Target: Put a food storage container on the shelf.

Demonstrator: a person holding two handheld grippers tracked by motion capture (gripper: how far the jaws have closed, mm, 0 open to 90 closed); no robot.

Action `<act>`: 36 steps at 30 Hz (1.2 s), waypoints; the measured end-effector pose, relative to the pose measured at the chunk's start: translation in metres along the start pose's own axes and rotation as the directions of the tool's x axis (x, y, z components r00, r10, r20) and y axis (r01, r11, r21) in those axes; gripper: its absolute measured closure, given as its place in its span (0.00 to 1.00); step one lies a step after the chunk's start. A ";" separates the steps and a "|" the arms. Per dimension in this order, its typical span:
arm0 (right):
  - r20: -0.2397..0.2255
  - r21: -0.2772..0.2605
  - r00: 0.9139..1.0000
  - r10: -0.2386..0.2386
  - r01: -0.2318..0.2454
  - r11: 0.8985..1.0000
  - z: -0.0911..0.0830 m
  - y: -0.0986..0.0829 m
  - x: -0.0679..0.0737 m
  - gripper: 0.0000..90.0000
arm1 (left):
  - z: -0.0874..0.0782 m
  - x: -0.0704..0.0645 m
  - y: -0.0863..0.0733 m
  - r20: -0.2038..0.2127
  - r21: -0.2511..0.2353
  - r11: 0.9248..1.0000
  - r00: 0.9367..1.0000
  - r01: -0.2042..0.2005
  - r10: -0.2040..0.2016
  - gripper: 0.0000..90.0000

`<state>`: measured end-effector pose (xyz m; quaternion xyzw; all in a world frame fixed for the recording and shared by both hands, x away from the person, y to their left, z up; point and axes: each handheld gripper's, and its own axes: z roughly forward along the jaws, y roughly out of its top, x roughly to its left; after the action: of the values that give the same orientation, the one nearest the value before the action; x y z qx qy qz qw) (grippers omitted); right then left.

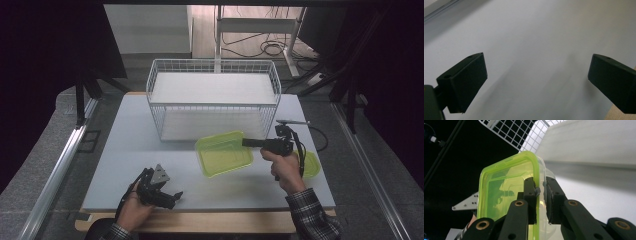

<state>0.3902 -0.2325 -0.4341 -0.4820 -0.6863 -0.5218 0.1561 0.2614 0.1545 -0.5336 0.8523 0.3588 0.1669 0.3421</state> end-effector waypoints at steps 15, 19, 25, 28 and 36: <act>-0.013 -0.038 0.999 -0.040 0.039 0.999 -0.007 0.032 0.024 0.88 | -0.001 0.001 0.000 -0.001 -0.008 1.000 1.000 0.008 -0.008 0.02; -0.023 -0.045 0.999 -0.048 0.047 0.998 -0.009 0.040 0.032 0.88 | -0.001 0.002 0.000 0.002 -0.009 1.000 1.000 0.009 -0.009 0.02; -0.024 -0.062 0.998 -0.053 0.051 0.997 -0.011 0.052 0.041 0.88 | -0.003 0.003 0.000 0.016 -0.022 0.999 0.999 0.031 -0.031 0.02; -0.023 -0.070 0.998 -0.055 0.053 0.996 -0.012 0.058 0.045 0.88 | -0.003 0.004 0.000 0.020 -0.017 0.999 0.999 0.035 -0.035 0.02; -0.015 -0.090 0.997 -0.070 0.068 0.994 -0.013 0.076 0.055 0.88 | -0.002 0.003 0.001 0.029 0.010 0.999 0.998 0.053 -0.054 0.04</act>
<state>0.4222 -0.2166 -0.3467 -0.4597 -0.6769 -0.5617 0.1225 0.2630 0.1572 -0.5314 0.8464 0.3772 0.1435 0.3476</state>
